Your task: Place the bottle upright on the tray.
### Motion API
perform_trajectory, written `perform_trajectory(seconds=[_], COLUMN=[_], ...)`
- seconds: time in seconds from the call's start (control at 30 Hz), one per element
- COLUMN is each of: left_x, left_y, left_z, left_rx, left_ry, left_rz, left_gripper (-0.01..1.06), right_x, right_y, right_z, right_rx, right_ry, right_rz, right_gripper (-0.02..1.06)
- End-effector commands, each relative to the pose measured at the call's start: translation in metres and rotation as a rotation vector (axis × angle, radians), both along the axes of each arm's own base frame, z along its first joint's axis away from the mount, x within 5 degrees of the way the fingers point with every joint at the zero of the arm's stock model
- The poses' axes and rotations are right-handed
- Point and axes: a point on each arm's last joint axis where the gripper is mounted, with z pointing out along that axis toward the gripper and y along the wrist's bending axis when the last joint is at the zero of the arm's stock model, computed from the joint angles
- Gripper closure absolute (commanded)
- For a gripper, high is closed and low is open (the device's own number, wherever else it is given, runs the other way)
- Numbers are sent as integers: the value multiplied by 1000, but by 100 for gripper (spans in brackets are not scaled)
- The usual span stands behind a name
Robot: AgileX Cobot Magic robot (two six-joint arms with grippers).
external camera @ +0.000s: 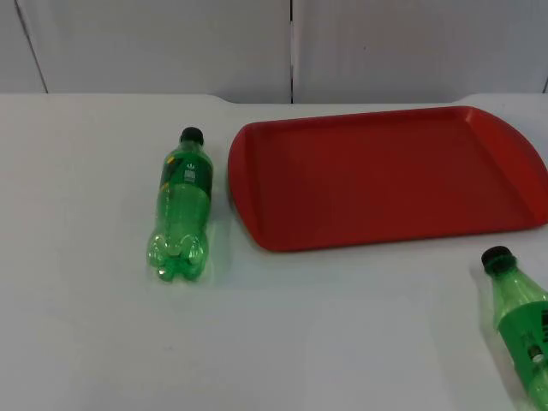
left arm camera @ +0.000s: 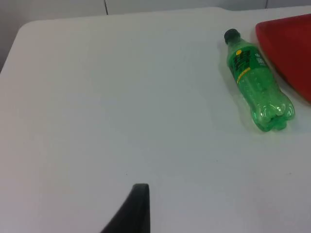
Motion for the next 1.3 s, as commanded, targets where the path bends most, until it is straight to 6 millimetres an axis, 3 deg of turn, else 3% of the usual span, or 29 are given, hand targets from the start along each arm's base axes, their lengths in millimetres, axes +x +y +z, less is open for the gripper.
perform_trajectory(seconds=[0.0,0.73,0.97,1.27], left_x=[0,-18,-9,18], left_y=[0,-4,-4,-7], left_z=[-1,21,21,26], left_rx=[-21,-55,-58,-104], left_ry=[0,-13,51,131], left_rz=[13,-14,-13,-23], left_gripper=[0,0,0,0], right_x=[-1,-1,-1,-1], right_y=[0,0,0,0], right_z=[0,0,0,0], right_rx=[3,3,5,5], right_ry=[-7,-7,-7,-7], right_rz=[-5,-5,-4,-4], right_gripper=[0,0,0,0])
